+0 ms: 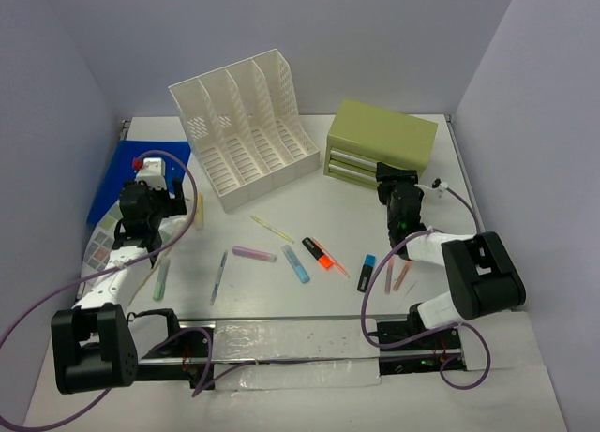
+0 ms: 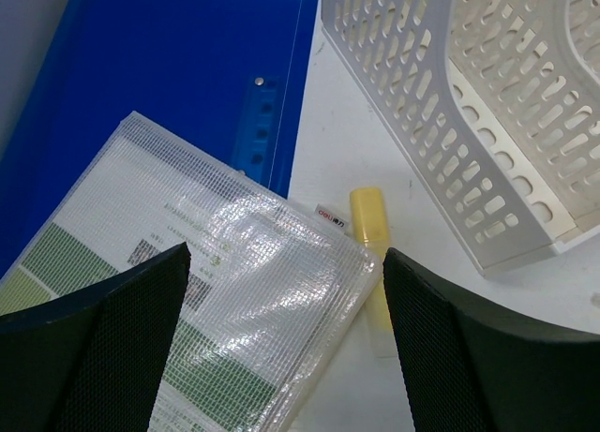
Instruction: Organize the desk
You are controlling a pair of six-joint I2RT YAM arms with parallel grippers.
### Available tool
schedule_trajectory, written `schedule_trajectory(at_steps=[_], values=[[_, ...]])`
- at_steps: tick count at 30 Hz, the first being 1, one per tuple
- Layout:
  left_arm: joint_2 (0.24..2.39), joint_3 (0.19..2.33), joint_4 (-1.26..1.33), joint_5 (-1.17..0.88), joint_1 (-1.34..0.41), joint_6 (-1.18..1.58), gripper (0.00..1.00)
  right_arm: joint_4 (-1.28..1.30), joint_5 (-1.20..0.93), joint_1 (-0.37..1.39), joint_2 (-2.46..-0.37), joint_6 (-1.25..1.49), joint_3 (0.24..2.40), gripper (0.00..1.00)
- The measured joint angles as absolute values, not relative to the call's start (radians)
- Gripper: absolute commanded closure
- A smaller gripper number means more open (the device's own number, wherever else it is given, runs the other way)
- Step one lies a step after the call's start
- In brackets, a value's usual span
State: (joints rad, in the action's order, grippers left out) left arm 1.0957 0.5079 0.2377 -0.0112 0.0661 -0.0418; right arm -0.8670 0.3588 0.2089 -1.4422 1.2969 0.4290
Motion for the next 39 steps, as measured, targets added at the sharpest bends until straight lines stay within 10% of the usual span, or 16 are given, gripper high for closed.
schedule_trajectory(at_steps=[39], values=[[1.11,0.557,0.179,-0.118,0.096,-0.02,0.1,-0.944,0.424,0.203,-1.534,1.4,0.447,0.54]])
